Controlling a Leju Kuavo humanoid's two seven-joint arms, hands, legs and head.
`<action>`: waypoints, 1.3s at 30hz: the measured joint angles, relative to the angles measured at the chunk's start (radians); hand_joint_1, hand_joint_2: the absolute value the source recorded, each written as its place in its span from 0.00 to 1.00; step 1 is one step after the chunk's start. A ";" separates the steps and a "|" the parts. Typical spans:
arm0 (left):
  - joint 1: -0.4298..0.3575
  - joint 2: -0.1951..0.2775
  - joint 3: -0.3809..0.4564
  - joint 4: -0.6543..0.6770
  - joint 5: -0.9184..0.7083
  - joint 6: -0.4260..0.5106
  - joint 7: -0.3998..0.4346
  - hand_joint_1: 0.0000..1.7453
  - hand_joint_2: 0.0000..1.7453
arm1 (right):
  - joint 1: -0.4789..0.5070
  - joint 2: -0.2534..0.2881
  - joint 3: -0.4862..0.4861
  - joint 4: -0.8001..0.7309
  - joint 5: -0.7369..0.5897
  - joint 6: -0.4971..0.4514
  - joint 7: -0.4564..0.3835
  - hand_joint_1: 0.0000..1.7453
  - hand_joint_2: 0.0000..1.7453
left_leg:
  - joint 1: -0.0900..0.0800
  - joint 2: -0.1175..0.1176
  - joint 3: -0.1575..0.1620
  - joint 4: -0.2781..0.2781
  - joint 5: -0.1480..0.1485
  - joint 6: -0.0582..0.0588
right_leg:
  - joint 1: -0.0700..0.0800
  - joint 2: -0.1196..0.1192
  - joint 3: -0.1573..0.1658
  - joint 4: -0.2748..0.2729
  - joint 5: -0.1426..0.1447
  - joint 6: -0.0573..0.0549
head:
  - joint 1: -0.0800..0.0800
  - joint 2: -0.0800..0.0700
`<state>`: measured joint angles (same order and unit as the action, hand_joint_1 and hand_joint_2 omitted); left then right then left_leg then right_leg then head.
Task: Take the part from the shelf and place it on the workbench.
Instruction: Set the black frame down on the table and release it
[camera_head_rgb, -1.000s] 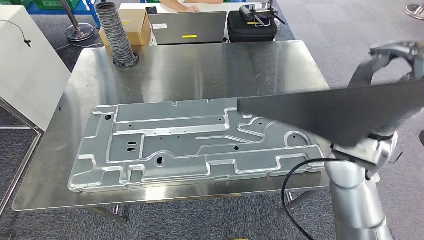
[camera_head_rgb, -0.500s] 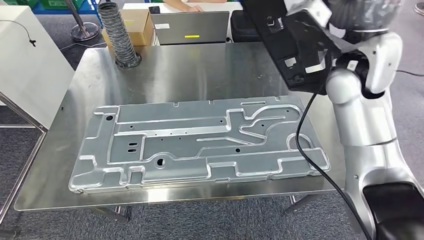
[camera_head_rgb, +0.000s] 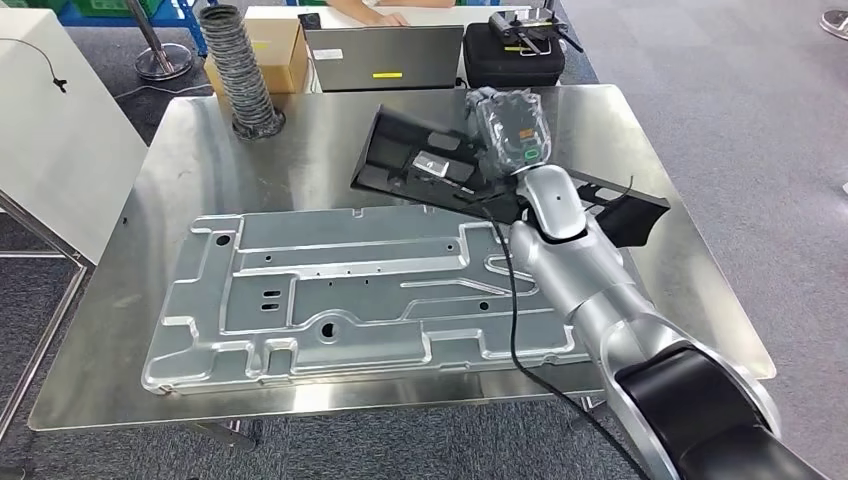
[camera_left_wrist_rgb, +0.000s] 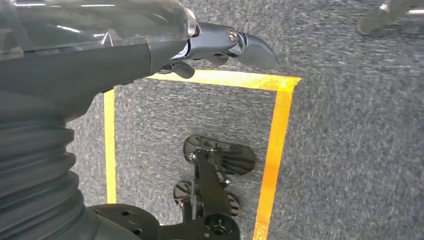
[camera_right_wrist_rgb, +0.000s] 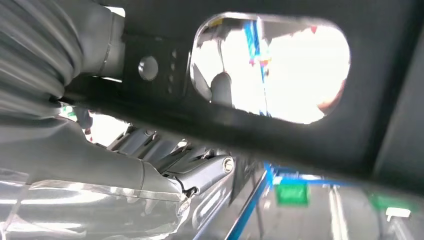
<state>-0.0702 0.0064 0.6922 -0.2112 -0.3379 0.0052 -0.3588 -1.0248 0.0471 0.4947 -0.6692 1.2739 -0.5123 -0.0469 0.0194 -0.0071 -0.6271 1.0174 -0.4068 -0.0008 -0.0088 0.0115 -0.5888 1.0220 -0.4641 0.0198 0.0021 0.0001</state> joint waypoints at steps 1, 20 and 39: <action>0.001 0.000 0.004 0.000 0.000 -0.004 -0.003 0.00 1.00 | -0.001 0.017 0.005 0.031 0.000 0.007 0.000 0.00 0.00 | 0.001 0.000 0.002 -0.003 0.001 0.006 | -0.001 -0.002 -0.011 0.026 -0.018 0.004 | 0.002 0.000; 0.007 -0.012 0.055 0.000 -0.009 -0.023 -0.041 0.00 0.00 | 0.022 0.199 0.047 0.258 -0.087 0.148 -0.051 0.00 0.00 | -0.006 0.004 -0.084 0.242 -0.149 -0.032 | 0.007 -0.010 -0.008 -0.030 0.044 -0.050 | 0.002 0.000; 0.004 -0.017 0.067 0.000 -0.031 -0.022 -0.037 0.00 0.00 | -0.006 0.200 -0.080 0.233 -0.346 0.247 -0.163 0.00 0.00 | -0.001 0.000 0.033 0.000 -0.030 0.014 | 0.004 -0.008 -0.125 0.192 -0.024 -0.008 | 0.006 0.000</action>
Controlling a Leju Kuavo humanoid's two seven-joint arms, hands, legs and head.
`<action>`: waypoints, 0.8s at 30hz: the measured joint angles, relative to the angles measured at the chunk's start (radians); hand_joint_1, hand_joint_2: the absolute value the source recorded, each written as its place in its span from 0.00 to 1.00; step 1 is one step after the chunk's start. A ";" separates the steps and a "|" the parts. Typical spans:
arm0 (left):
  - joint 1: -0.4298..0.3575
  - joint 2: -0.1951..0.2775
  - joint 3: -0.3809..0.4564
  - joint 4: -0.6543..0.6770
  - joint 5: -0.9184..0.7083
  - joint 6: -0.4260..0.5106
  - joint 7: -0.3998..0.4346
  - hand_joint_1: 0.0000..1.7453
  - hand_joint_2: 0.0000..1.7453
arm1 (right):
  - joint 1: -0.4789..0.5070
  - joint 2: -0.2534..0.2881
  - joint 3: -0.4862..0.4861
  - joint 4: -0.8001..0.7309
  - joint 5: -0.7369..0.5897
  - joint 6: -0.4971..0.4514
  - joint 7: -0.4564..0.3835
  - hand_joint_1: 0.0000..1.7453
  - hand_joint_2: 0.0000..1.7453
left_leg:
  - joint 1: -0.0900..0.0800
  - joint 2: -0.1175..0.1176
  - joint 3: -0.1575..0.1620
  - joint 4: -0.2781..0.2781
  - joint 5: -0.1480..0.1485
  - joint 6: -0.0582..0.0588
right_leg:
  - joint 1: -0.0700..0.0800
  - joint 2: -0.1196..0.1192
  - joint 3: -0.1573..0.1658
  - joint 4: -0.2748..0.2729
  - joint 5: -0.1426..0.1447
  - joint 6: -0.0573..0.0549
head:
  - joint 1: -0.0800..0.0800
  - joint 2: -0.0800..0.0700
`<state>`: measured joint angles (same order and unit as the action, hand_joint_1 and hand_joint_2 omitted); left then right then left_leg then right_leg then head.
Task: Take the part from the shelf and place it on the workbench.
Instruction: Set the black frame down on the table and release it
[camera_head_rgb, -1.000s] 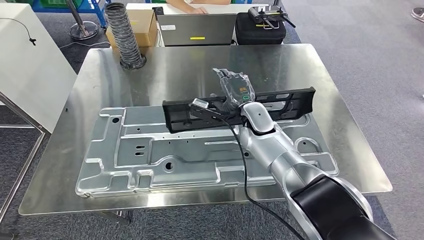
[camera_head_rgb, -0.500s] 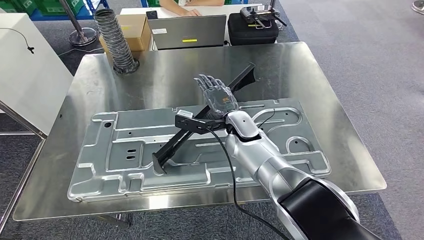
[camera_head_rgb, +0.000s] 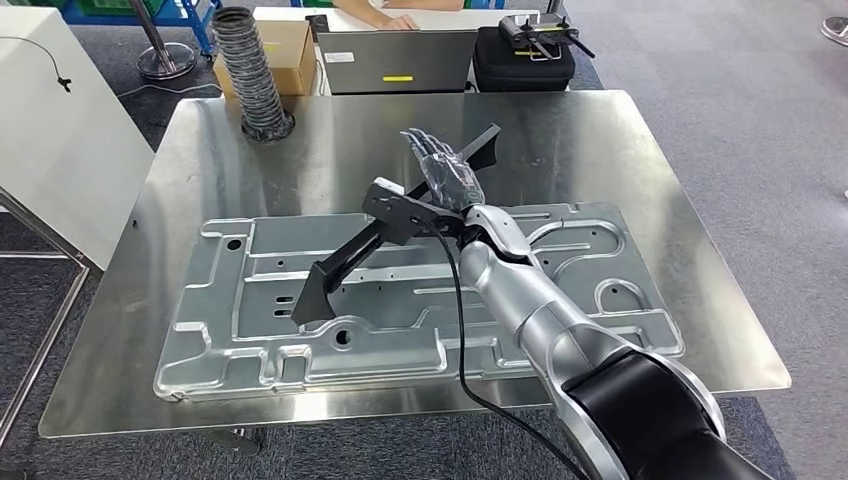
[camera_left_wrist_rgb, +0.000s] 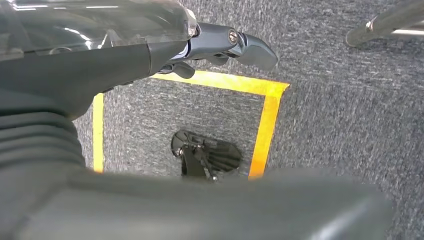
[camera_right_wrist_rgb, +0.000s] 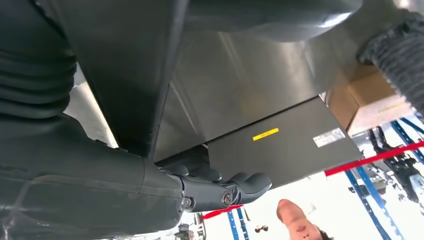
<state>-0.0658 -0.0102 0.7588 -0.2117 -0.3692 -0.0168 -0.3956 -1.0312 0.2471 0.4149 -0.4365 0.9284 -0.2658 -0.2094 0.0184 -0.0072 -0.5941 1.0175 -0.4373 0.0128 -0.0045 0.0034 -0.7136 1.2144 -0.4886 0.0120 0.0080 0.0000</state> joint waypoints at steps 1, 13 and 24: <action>0.000 -0.002 0.000 0.000 0.000 0.000 0.000 0.00 0.00 | -0.004 -0.001 -0.005 -0.003 -0.003 0.000 -0.002 0.00 0.00 | -0.001 -0.001 0.001 0.000 -0.002 -0.001 | 0.002 0.000 0.035 -0.075 0.034 -0.007 | -0.001 0.000; -0.003 -0.008 0.019 0.000 -0.033 -0.002 -0.006 0.00 0.00 | -0.057 -0.054 -0.090 -0.045 -0.177 0.069 -0.075 0.00 0.00 | 0.001 0.002 -0.131 0.271 -0.125 -0.049 | 0.001 -0.003 0.105 -0.221 0.073 -0.038 | -0.011 0.000; -0.027 -0.008 0.020 0.000 -0.067 -0.001 0.007 0.00 0.00 | -0.111 -0.126 0.012 -0.066 0.045 0.340 -0.035 0.00 0.00 | 0.008 0.001 -0.020 0.008 0.007 -0.011 | -0.001 0.005 0.063 -0.130 0.018 0.007 | -0.008 0.000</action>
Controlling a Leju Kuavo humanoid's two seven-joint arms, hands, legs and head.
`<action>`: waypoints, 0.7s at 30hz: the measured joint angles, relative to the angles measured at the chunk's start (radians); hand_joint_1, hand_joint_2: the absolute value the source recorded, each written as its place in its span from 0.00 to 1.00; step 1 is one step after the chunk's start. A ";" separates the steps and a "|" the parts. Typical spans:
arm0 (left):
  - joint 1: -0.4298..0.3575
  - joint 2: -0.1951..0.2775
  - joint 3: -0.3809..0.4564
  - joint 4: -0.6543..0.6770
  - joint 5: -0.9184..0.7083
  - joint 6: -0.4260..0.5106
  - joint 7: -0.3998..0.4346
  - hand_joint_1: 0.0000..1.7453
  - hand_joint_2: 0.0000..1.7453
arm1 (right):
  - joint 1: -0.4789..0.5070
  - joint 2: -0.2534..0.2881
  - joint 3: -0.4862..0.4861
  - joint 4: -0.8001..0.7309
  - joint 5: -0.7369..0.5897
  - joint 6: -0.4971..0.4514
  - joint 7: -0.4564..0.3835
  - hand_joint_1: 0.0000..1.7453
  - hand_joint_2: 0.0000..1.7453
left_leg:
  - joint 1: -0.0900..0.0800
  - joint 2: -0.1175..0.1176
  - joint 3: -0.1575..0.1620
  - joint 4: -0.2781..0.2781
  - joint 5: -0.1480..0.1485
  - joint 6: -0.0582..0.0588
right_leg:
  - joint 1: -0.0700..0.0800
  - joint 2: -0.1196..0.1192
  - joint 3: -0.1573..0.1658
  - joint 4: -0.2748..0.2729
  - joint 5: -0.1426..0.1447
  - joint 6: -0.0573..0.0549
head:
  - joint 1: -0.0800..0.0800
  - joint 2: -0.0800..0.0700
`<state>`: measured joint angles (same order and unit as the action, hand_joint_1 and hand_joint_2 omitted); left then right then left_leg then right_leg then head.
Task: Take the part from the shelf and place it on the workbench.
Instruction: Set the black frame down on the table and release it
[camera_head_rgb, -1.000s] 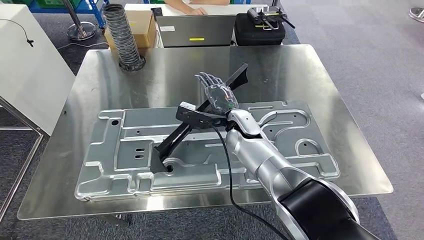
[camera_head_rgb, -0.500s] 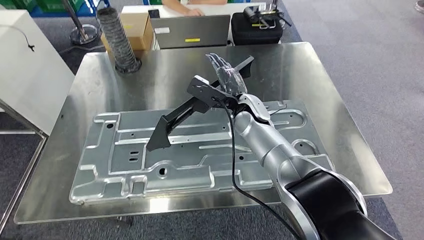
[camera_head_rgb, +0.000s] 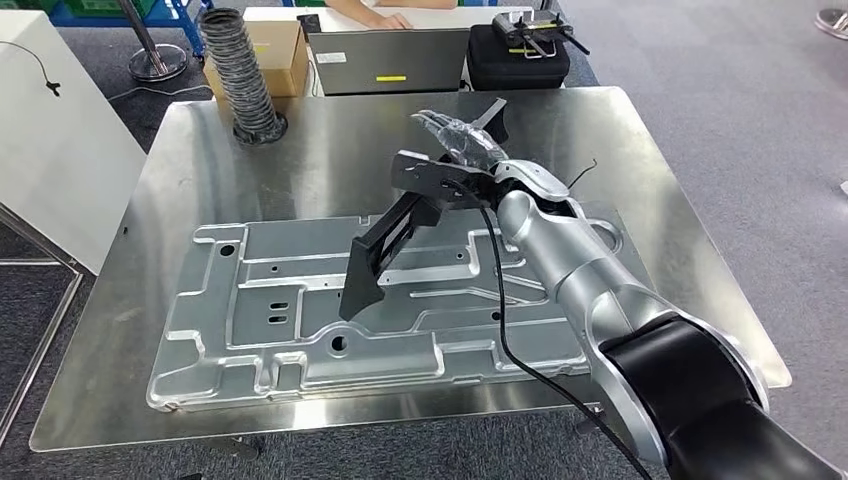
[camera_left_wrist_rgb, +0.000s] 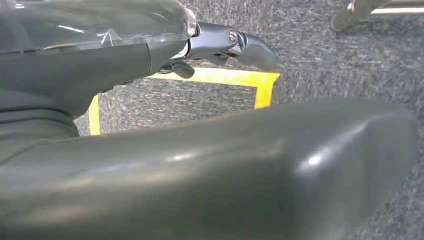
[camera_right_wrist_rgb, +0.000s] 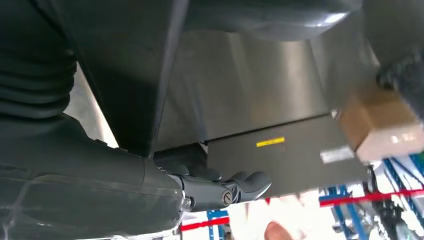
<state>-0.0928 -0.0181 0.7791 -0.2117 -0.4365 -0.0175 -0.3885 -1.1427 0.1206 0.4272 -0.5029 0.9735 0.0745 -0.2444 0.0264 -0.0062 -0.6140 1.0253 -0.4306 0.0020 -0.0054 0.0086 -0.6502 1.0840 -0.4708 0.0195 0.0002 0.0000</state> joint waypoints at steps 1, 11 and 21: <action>-0.002 0.000 0.000 0.000 -0.001 0.000 0.000 0.00 0.00 | -0.004 -0.003 0.011 0.002 0.004 0.003 0.001 0.00 0.00 | 0.000 0.000 0.001 -0.001 0.001 0.004 | -0.002 -0.001 -0.026 0.057 -0.029 0.004 | 0.002 0.000; -0.014 -0.001 0.000 0.000 -0.012 -0.001 0.004 0.00 0.00 | -0.014 -0.012 0.144 0.039 0.128 0.017 0.008 0.00 0.00 | -0.007 -0.004 0.009 -0.003 -0.007 -0.011 | 0.007 -0.002 0.012 -0.057 0.052 -0.014 | 0.002 0.000; -0.018 -0.002 0.000 0.000 -0.017 -0.001 0.013 0.00 0.00 | -0.012 -0.013 0.204 0.073 0.166 0.024 0.018 0.00 0.00 | -0.003 0.001 -0.105 0.238 -0.097 -0.039 | 0.004 -0.004 0.028 -0.075 0.056 -0.044 | -0.001 0.000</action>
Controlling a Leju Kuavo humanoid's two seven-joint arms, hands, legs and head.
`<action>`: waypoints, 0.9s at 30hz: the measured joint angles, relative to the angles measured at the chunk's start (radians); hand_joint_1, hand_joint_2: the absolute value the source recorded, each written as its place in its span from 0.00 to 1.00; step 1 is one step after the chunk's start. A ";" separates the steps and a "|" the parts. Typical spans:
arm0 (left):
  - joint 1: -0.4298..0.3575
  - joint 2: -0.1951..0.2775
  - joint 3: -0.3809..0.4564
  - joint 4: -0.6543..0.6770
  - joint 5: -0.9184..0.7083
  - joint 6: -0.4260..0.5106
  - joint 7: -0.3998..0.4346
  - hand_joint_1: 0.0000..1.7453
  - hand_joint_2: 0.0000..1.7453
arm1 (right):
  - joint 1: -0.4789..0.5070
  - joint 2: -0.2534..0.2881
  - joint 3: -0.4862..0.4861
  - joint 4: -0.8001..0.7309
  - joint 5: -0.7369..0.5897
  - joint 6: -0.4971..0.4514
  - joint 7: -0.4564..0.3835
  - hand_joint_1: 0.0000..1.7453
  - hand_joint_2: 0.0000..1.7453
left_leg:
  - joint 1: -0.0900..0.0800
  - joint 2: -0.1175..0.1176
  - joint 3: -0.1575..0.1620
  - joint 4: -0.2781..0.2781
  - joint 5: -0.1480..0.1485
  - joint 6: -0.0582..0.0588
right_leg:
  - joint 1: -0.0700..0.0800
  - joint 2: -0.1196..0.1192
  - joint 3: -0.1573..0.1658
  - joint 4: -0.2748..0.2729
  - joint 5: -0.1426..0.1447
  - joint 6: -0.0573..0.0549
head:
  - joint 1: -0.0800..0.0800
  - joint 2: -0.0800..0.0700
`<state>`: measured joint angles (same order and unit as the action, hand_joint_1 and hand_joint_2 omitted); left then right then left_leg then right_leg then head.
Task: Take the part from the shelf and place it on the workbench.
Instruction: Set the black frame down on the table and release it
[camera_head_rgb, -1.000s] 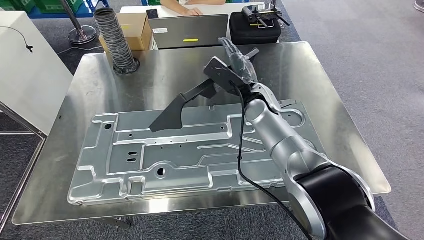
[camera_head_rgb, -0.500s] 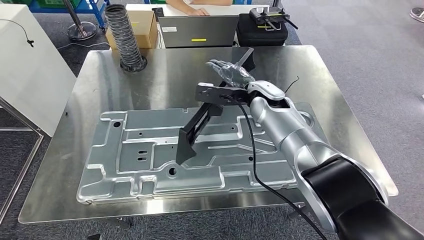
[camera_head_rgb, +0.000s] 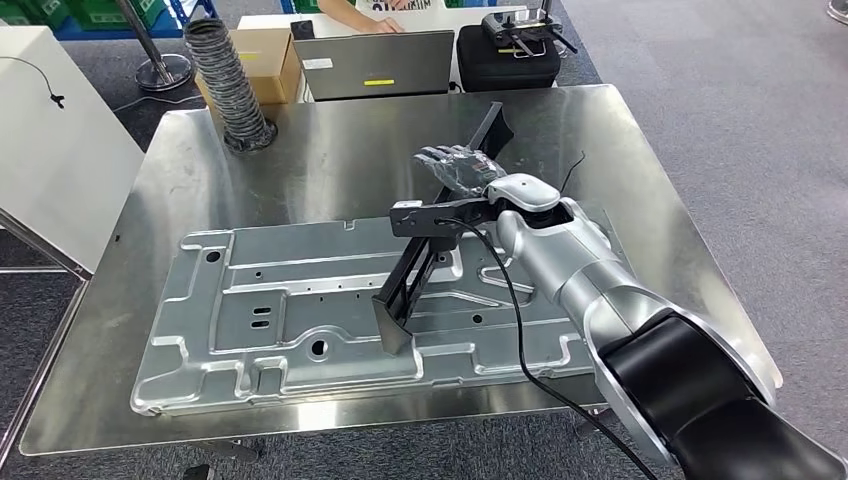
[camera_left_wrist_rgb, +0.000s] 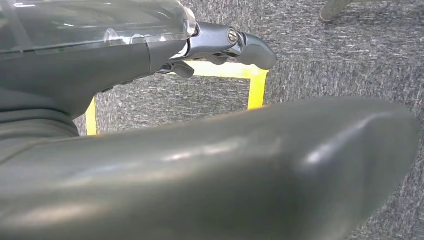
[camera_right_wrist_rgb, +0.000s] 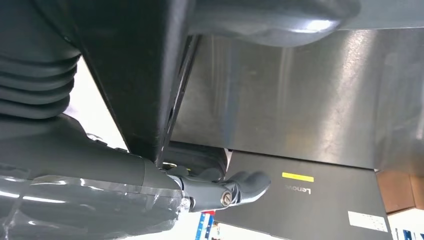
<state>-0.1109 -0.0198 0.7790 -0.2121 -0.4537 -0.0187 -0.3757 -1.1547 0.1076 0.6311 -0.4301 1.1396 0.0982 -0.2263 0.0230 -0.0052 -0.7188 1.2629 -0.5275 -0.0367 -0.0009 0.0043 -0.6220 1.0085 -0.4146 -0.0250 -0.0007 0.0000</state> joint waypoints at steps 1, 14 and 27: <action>-0.001 0.000 0.000 0.000 -0.001 0.000 0.001 0.00 0.00 | -0.001 0.000 0.006 0.001 0.007 -0.001 0.001 0.00 0.00 | 0.000 0.000 0.031 -0.066 0.039 0.002 | 0.000 0.000 0.002 0.003 -0.003 0.001 | 0.000 0.000; -0.012 -0.004 0.002 0.000 -0.018 0.001 0.003 0.00 0.00 | -0.037 -0.008 -0.004 0.026 -0.085 0.040 0.050 0.00 0.00 | -0.004 0.002 0.114 -0.249 0.106 0.052 | -0.007 0.000 -0.134 0.306 -0.145 0.054 | 0.007 0.000; -0.014 -0.012 0.005 0.000 -0.030 -0.003 -0.003 0.00 0.00 | -0.059 -0.034 -0.089 -0.033 -0.112 -0.236 0.098 0.00 0.00 | -0.008 0.000 0.033 -0.067 -0.002 0.008 | -0.009 0.000 0.004 -0.005 -0.001 0.006 | 0.002 0.000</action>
<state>-0.1249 -0.0318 0.7843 -0.2121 -0.4835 -0.0215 -0.3787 -1.2133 0.0740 0.5420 -0.4633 1.0277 -0.1381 -0.1285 0.0155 -0.0056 -0.6861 1.1955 -0.5299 -0.0282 -0.0097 0.0041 -0.6176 1.0036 -0.4158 -0.0185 0.0010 0.0000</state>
